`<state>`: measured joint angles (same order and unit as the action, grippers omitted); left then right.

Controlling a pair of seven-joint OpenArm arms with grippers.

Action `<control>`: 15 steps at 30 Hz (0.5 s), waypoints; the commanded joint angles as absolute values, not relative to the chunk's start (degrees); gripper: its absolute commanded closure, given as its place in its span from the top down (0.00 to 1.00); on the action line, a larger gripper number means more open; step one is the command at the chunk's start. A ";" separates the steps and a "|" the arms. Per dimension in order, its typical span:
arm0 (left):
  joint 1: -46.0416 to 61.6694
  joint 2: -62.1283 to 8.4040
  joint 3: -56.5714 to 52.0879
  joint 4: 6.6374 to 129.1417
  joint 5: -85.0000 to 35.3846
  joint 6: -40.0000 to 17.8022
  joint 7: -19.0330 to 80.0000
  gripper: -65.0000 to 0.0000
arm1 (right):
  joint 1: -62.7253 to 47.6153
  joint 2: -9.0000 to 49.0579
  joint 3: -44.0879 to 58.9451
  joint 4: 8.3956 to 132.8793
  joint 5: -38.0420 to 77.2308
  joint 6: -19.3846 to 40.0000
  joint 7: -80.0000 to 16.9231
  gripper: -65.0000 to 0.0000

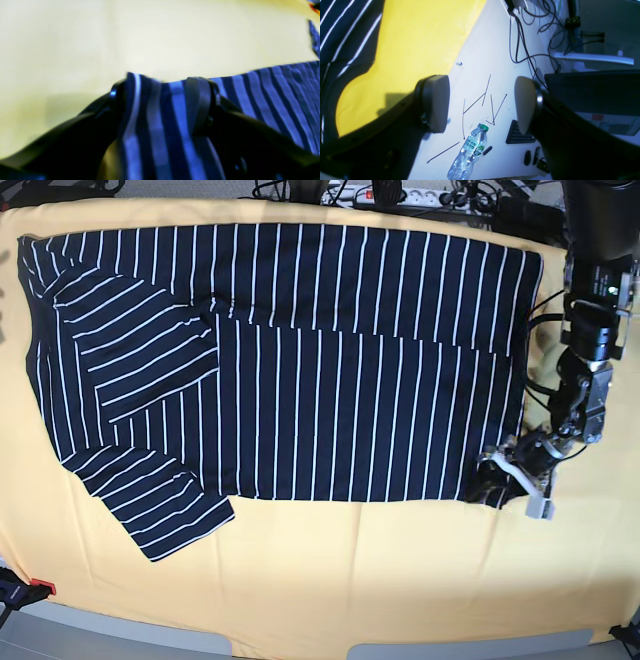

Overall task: Fold the T-shirt properly
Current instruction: 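Grasp the hem corners with both grippers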

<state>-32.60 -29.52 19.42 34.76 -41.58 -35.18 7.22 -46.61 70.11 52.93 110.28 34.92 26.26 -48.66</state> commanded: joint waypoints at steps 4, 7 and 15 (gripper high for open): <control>-33.08 -28.69 19.75 34.74 -39.66 -38.02 12.08 0.53 | -46.00 71.42 53.71 110.52 35.22 25.23 -48.21 0.65; -33.56 -28.91 19.73 34.76 -39.75 -37.95 12.05 0.48 | -46.00 71.20 53.71 110.52 38.26 25.56 -48.07 0.65; -34.02 -29.61 19.73 34.76 -40.12 -34.59 11.86 0.00 | -45.71 67.31 53.56 110.52 43.51 27.62 -40.88 0.65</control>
